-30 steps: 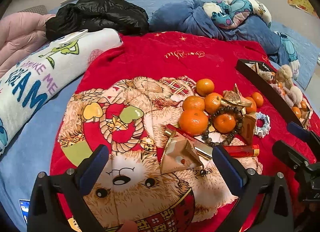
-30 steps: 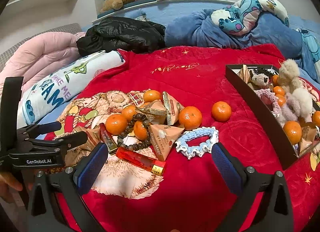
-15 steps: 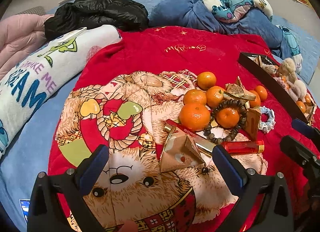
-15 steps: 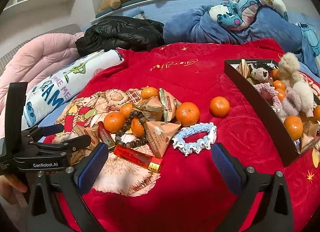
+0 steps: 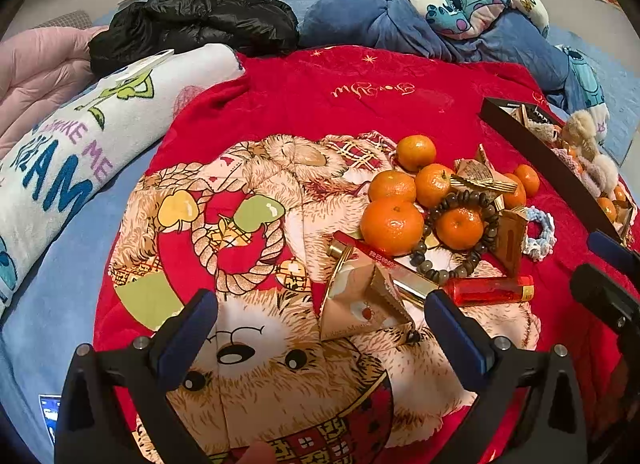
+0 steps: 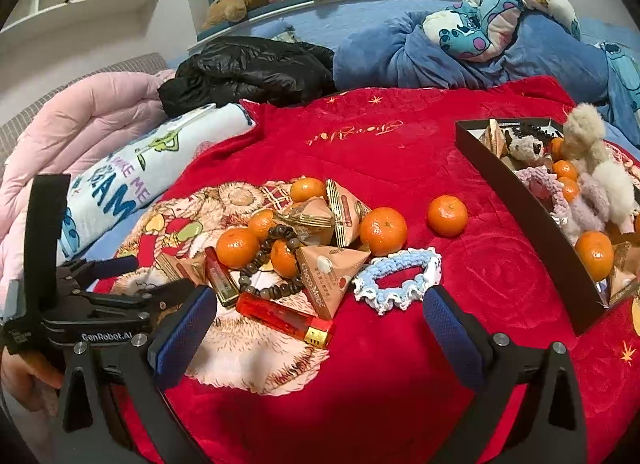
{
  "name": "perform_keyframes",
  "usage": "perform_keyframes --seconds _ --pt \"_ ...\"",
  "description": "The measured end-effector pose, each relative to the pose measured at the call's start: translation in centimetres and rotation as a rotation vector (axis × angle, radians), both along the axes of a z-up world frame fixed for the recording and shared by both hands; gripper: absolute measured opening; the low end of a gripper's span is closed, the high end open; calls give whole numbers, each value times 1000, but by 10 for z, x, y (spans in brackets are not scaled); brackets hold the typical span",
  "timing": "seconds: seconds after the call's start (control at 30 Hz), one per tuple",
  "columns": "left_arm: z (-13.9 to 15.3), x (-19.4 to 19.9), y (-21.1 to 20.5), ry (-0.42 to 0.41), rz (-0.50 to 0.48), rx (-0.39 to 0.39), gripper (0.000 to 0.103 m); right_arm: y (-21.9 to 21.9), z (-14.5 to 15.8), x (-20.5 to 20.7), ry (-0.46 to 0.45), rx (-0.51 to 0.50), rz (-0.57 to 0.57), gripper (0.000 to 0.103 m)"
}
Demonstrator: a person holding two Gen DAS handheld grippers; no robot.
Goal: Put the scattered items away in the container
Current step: 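Move both tools toward the pile of snack packets and tangerines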
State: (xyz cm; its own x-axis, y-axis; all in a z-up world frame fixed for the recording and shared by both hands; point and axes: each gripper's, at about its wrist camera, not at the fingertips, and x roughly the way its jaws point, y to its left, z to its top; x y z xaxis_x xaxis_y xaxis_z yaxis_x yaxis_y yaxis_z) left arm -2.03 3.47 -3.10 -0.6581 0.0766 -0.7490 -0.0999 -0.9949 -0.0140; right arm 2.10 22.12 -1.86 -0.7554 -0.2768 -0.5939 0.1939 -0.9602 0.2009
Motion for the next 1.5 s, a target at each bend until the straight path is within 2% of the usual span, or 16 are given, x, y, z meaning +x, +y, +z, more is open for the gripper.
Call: perform_keyframes --seconds 0.2,0.4,0.47,0.57,0.8,1.2,1.37,1.5 --pt "-2 0 4 2 -19 -1 103 -3 0 -1 5 -4 4 103" --pt "1 0 6 -2 -43 14 103 -7 -2 -2 -18 -21 57 103" --pt "1 1 10 2 -53 4 103 -6 -2 -2 -21 -48 73 103" --pt "3 4 14 14 -72 -11 103 -7 -1 -1 -10 -38 67 103" --pt "1 2 9 4 -58 -12 103 0 -2 -6 -17 -55 31 103" --pt "-4 1 6 -15 -39 -19 103 -7 -4 -15 -38 6 44 103" --pt "-3 1 5 -16 -36 -12 103 -1 -2 -14 -32 -26 35 103" --pt "-4 0 5 -21 -38 -5 103 -2 -1 -12 -22 4 23 103"
